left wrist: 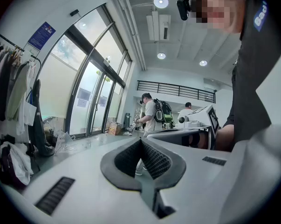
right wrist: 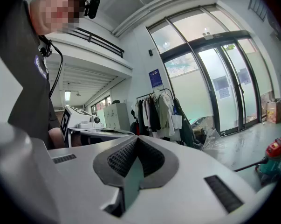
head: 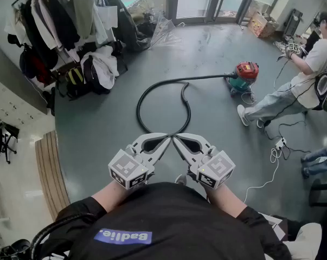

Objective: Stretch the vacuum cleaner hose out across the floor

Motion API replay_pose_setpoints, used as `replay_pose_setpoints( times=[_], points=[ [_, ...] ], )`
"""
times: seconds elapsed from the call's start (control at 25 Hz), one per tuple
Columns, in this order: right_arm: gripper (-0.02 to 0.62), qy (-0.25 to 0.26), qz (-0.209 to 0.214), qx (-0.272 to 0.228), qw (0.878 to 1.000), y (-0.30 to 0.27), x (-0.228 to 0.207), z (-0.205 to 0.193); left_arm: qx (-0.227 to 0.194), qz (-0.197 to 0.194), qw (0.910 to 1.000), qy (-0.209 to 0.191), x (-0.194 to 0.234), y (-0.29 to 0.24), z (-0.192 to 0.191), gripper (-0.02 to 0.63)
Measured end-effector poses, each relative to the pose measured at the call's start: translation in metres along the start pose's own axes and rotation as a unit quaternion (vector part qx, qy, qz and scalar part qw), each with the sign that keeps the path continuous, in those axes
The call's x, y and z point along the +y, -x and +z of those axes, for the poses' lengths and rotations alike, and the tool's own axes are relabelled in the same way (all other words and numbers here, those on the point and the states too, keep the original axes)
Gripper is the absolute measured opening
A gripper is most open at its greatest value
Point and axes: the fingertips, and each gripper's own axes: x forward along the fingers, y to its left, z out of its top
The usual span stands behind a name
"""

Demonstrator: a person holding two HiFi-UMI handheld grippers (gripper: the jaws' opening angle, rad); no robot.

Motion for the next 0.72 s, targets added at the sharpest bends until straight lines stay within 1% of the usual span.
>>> replay_pose_setpoints(
  times=[0.36,0.72],
  points=[
    [-0.002,-0.003,-0.001,0.000,1.000,0.000,-0.003,-0.002,0.002,-0.002,1.0000,-0.001,0.001,-0.004,-0.003,-0.003],
    [-0.002,-0.029,0.018,-0.022,0.999,0.008,-0.010,-0.002,0.009,0.002,0.9999,0.010,0.002,-0.017,-0.011,-0.004]
  ],
)
